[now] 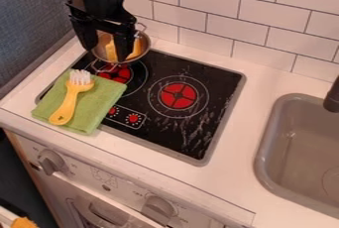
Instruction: Removed the cheese from the basket and placed it to the right burner
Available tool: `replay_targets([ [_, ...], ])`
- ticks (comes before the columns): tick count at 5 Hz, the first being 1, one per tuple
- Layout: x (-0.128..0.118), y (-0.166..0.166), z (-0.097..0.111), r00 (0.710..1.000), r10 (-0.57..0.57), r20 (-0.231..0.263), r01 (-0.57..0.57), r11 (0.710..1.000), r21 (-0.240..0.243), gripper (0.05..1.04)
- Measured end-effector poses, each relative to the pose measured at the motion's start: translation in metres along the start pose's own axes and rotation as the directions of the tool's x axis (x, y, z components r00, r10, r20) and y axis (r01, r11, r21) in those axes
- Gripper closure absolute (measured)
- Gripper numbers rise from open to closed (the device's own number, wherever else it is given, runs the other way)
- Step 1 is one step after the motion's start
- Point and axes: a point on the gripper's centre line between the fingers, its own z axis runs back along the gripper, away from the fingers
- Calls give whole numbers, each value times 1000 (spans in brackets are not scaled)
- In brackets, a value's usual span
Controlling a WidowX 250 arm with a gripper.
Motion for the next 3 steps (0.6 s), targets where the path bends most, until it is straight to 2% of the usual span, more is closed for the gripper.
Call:
replay_targets([
  [1, -3, -3, -11, 999, -1, -32, 0, 1000, -20, 83],
  [2, 6, 5, -21, 999, 28, -44, -31, 998, -63, 83],
  [3, 35, 23, -30, 997, 63, -43, -66, 994, -87, 83],
])
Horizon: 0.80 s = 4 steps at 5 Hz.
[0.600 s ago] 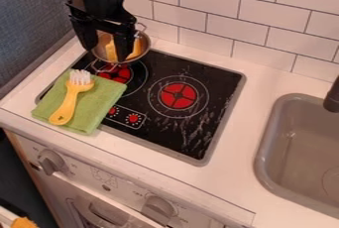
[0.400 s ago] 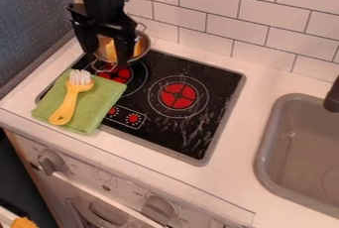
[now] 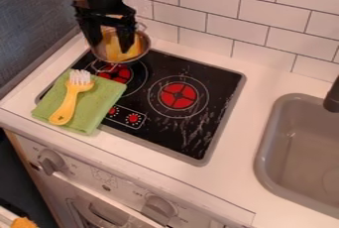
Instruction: Removed the cheese from the basket and placed it to the right burner
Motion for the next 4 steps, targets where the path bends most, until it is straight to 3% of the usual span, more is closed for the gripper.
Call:
replay_targets([
  [1, 20, 7, -10, 1000, -24, 20, 24, 1000, 4, 83],
  [3, 37, 5, -46, 994, -105, -38, 105, 995, -2, 137],
  [4, 36, 5, -52, 993, -101, -53, 101, 995, -14, 416],
])
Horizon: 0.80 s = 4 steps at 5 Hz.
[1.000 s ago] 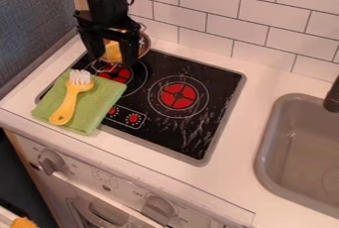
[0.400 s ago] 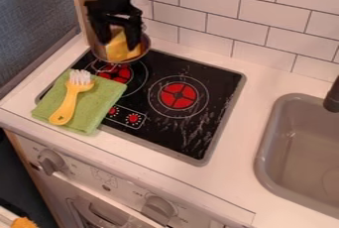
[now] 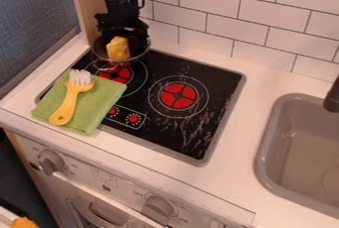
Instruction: Removed the cheese from the basket and placed it to the right burner
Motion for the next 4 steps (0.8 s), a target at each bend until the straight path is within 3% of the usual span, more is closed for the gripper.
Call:
replay_targets([
  [1, -2, -1, 1, 1000, -11, 7, 11, 1000, 2, 496],
  [2, -5, -4, 22, 999, -13, 49, 12, 1000, 11, 496],
  [3, -4, -13, 62, 988, -4, 154, 0, 1000, 24, 496],
  [4, 6, -52, 72, 982, -82, 172, 83, 997, 2, 496],
])
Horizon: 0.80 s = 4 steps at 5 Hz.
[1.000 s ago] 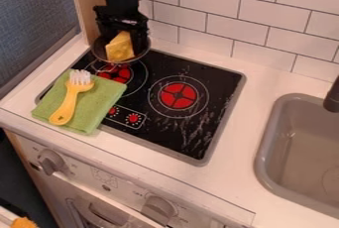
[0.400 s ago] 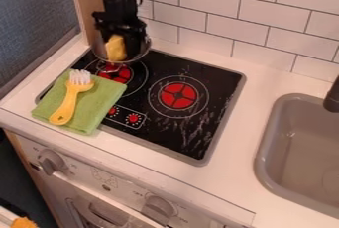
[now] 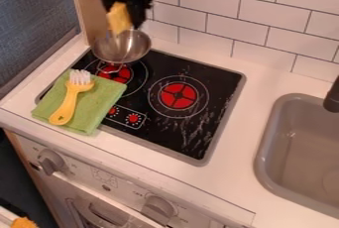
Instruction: Removed the cheese from the basket and placed it to the right burner
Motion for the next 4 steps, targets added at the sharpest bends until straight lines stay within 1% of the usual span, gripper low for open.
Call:
replay_targets([
  [1, 11, -56, -12, 989, -143, -47, 141, 989, -34, 496],
  [2, 7, -83, -35, 979, -175, -108, 171, 984, -45, 496],
  [3, 2, -101, -49, 965, -207, -161, 204, 978, -35, 496],
  [4, -6, -101, -64, 956, -197, -217, 197, 980, -24, 421],
])
